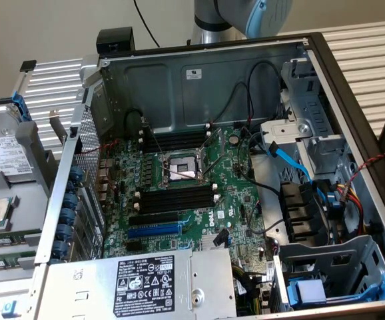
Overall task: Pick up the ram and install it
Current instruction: 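Pick up the ram and move it above insertion slot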
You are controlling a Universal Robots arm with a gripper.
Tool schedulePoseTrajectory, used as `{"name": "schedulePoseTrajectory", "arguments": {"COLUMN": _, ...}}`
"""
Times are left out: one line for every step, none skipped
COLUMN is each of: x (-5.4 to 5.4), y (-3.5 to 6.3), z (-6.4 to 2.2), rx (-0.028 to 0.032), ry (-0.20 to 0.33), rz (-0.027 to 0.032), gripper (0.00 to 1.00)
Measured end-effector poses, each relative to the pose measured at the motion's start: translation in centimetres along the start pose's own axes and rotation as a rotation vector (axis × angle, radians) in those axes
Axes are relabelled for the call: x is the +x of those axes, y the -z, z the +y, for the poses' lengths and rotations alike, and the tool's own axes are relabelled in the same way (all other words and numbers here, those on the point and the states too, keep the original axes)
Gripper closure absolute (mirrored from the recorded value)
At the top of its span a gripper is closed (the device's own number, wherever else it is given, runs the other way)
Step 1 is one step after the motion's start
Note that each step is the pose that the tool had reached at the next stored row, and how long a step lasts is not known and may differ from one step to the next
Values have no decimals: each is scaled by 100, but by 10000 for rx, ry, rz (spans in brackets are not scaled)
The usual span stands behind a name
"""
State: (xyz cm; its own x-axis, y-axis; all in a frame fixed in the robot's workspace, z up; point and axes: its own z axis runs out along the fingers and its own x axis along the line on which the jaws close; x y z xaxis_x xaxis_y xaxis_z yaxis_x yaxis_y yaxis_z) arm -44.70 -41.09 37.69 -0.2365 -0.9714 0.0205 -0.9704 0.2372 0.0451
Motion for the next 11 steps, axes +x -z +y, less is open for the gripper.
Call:
{"name": "schedulePoseTrajectory", "arguments": {"x": 0, "y": -1, "z": 0, "rx": 50, "ry": 113, "rz": 36, "gripper": 89}}
{"name": "schedulePoseTrajectory", "arguments": {"x": 0, "y": -2, "z": 0, "rx": 122, "ry": 237, "rz": 35, "gripper": 89}}
{"name": "schedulePoseTrajectory", "arguments": {"x": 0, "y": -4, "z": 0, "rx": 202, "ry": 361, "rz": 23, "gripper": 89}}
{"name": "schedulePoseTrajectory", "arguments": {"x": 0, "y": -4, "z": 0, "rx": 288, "ry": 474, "rz": 9, "gripper": 89}}
{"name": "schedulePoseTrajectory", "arguments": {"x": 0, "y": -5, "z": -1, "rx": 379, "ry": 596, "rz": -4, "gripper": 89}}
{"name": "schedulePoseTrajectory", "arguments": {"x": 0, "y": -6, "z": -1, "rx": 456, "ry": 689, "rz": -13, "gripper": 89}}
{"name": "schedulePoseTrajectory", "arguments": {"x": 0, "y": -7, "z": 0, "rx": 526, "ry": 770, "rz": -20, "gripper": 89}}
{"name": "schedulePoseTrajectory", "arguments": {"x": 1, "y": -9, "z": -1, "rx": 585, "ry": 833, "rz": -29, "gripper": 89}}
{"name": "schedulePoseTrajectory", "arguments": {"x": 1, "y": -8, "z": -3, "rx": 616, "ry": 887, "rz": -33, "gripper": 89}}
{"name": "schedulePoseTrajectory", "arguments": {"x": 1, "y": -9, "z": -6, "rx": 636, "ry": 943, "rz": -37, "gripper": 89}}
{"name": "schedulePoseTrajectory", "arguments": {"x": 1, "y": -10, "z": -7, "rx": 657, "ry": 1004, "rz": -39, "gripper": 89}}
